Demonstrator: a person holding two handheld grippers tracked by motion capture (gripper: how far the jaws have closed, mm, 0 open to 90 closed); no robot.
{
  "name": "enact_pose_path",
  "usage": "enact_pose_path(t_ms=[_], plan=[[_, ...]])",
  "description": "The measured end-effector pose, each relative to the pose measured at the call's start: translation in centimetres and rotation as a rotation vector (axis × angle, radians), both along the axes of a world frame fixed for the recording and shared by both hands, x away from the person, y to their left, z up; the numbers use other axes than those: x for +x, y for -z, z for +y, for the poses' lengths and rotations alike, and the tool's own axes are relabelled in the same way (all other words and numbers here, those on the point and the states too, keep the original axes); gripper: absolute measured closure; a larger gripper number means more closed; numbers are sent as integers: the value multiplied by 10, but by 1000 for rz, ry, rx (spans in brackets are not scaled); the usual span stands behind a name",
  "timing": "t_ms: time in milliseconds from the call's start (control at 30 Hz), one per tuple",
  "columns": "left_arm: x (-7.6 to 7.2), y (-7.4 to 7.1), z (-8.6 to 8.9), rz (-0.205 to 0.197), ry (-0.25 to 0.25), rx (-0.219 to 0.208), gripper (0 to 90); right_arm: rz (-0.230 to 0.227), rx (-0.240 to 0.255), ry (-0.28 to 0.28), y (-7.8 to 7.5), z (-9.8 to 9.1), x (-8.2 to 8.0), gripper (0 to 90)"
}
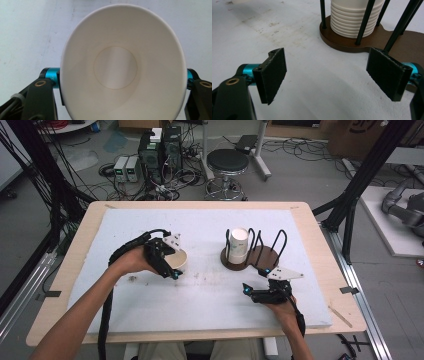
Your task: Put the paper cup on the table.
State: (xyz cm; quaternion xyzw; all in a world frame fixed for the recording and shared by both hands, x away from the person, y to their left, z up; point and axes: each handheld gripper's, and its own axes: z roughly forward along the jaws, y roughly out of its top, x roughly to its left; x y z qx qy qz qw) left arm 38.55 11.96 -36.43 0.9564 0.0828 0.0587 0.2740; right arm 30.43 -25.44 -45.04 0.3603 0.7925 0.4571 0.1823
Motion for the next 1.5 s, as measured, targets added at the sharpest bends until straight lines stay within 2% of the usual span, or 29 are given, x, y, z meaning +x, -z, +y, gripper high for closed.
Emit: enact_pose_path(t_ms=[400,767,800,967,1100,1167,1500], plan=[[17,19,-25,29,6,70,296,2,-1,2,0,0,0,169],[19,32,-33,49,12,143,296,5,1,-1,0,0,1,169],[19,33,-33,50,8,122,288,5,0,-1,0,0,0,169],[18,36,-29,59,-16,92,276,6,1,0,0,0,1,169],[18,37,-30,45,8,84,238,9,0,1,0,0,1,169],[19,38,-30,61,-4,67,198,7,1,-1,0,0,1,169],[19,41,-32,64,6,87,183,5,7,-4,0,-1,1,169]])
